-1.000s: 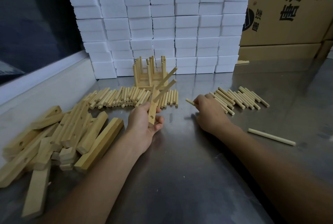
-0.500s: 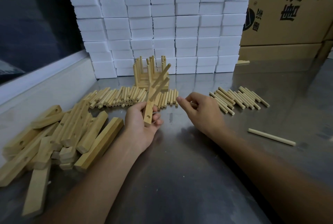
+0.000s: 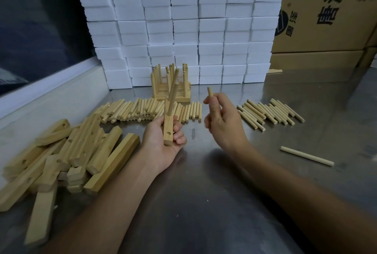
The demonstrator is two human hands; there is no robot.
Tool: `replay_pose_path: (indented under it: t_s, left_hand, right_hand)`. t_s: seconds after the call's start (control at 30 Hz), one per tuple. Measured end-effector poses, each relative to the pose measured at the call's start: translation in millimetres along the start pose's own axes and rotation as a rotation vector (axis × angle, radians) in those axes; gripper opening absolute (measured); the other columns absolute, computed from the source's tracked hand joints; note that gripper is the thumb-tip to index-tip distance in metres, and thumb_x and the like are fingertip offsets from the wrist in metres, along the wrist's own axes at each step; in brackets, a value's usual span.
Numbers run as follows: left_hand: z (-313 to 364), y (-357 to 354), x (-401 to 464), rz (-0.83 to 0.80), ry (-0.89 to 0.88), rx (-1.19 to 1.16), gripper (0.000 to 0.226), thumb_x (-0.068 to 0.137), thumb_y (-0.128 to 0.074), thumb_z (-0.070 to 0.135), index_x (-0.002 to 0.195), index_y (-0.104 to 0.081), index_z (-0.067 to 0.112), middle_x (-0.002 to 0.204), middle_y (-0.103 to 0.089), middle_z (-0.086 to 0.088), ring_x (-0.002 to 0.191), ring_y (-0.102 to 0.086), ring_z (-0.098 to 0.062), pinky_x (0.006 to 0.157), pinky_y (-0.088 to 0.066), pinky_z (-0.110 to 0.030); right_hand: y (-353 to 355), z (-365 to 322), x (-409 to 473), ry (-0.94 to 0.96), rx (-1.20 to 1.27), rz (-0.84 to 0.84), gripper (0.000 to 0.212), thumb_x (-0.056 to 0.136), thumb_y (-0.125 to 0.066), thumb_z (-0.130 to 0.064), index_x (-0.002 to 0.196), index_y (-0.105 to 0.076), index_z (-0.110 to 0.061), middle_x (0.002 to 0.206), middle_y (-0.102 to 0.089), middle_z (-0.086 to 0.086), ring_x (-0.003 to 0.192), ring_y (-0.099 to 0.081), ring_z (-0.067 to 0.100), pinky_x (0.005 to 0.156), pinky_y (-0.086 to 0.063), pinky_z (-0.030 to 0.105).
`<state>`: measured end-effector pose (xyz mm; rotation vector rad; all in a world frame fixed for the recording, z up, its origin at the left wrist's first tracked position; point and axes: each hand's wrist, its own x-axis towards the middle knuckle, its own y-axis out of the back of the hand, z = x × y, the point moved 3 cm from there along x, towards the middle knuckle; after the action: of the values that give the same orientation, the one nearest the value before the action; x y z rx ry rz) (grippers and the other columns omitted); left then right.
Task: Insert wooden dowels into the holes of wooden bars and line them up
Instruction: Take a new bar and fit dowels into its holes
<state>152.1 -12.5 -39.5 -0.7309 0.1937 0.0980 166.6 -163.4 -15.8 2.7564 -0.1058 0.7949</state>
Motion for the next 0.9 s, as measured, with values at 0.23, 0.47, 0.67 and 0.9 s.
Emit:
replay_pose_path:
  t_s: [0.23,0.47,0.67,0.9]
  left_hand:
    - [0,0,0,0.014,0.001,-0.025,0.029,0.101,-0.035,0.024,0.087,-0.053,0.008,0.058,-0.042,-0.003,0.045,-0.031,-0.012,0.045,-0.026,-0.024]
    - [0,0,2,0.013,0.002,-0.023,0.041,0.105,-0.031,0.039,0.082,-0.049,0.011,0.053,-0.039,0.0,0.041,-0.029,-0.011,0.039,-0.026,-0.022]
    - [-2,-2,3,-0.023,-0.007,-0.032,0.072,0.103,-0.022,0.055,0.069,-0.063,0.007,0.051,-0.044,-0.001,0.038,-0.031,-0.01,0.037,-0.023,-0.019]
    - [-2,-1,4,-0.017,0.006,0.035,0.074,0.104,-0.021,0.053,0.091,-0.069,-0.001,0.058,-0.061,-0.007,0.036,-0.036,-0.011,0.037,-0.027,-0.019]
  right_hand:
    - [-3,10,1,-0.334,0.247,-0.048,0.019,0.107,-0.036,-0.015,0.121,-0.05,-0.017,0.085,-0.066,0.003,0.069,-0.065,0.009,0.065,-0.054,0.023]
    - [-5,7,-2,-0.347,0.336,-0.11,0.015,0.095,-0.065,-0.024,0.094,-0.068,-0.009,0.086,-0.075,0.008,0.084,-0.073,0.018,0.079,-0.058,0.029]
    - [-19,-7,-11,-0.387,0.45,-0.237,0.007,0.089,-0.072,-0.013,0.093,-0.069,-0.007,0.083,-0.076,0.011,0.074,-0.072,0.014,0.062,-0.05,0.02]
    - [-25,-16,-18,-0.352,0.486,-0.322,0.015,0.09,-0.07,-0.007,0.098,-0.068,0.005,0.079,-0.073,0.023,0.059,-0.068,0.021,0.052,-0.044,0.017]
